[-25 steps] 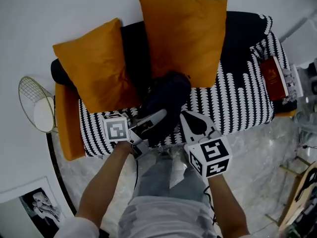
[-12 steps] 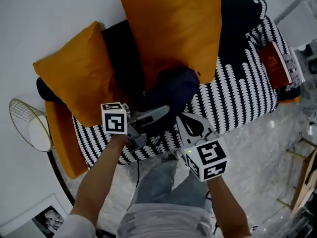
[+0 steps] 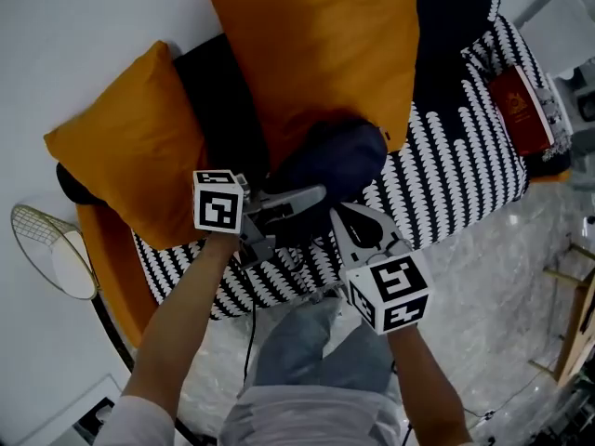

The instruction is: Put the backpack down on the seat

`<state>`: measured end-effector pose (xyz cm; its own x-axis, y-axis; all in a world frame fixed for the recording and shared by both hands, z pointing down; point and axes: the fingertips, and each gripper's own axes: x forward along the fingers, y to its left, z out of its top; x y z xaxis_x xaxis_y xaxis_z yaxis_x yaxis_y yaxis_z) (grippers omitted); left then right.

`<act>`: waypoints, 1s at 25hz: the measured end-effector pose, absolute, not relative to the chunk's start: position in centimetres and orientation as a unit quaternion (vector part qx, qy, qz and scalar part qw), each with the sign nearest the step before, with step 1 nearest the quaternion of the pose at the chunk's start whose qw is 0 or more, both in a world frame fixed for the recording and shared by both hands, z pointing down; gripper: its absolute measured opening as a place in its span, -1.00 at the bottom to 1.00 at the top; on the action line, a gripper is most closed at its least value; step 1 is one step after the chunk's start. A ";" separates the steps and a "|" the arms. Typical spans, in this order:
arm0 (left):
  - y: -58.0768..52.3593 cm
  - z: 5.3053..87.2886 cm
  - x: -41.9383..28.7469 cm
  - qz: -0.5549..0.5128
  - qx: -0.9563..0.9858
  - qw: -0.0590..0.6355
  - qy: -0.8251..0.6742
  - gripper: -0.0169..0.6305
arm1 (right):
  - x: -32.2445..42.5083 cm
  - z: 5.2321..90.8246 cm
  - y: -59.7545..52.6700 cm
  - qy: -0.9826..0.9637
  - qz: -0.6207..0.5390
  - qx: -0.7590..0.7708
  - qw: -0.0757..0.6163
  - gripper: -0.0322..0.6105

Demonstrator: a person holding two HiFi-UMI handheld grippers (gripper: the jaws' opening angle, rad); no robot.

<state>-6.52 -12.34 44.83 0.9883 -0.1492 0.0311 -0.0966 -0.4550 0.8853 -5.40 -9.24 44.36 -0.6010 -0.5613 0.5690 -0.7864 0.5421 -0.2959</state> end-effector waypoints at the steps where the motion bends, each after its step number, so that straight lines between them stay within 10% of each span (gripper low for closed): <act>1: -12.4 44.6 -6.5 -0.022 0.853 0.516 -0.071 -0.92 | -5.5 44.2 -9.3 -0.853 0.271 0.395 0.207 -0.89; 25: -14.8 46.3 -7.5 0.022 0.867 0.491 -0.082 -0.92 | -5.6 45.0 -9.2 -0.857 0.270 0.390 0.203 -0.89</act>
<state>-7.46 -14.75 46.26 0.9855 -0.1204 0.1194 -0.1644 -0.5053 0.8472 -5.62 -9.23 45.01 -0.6136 -0.5584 0.5582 -0.7775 0.5505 -0.3040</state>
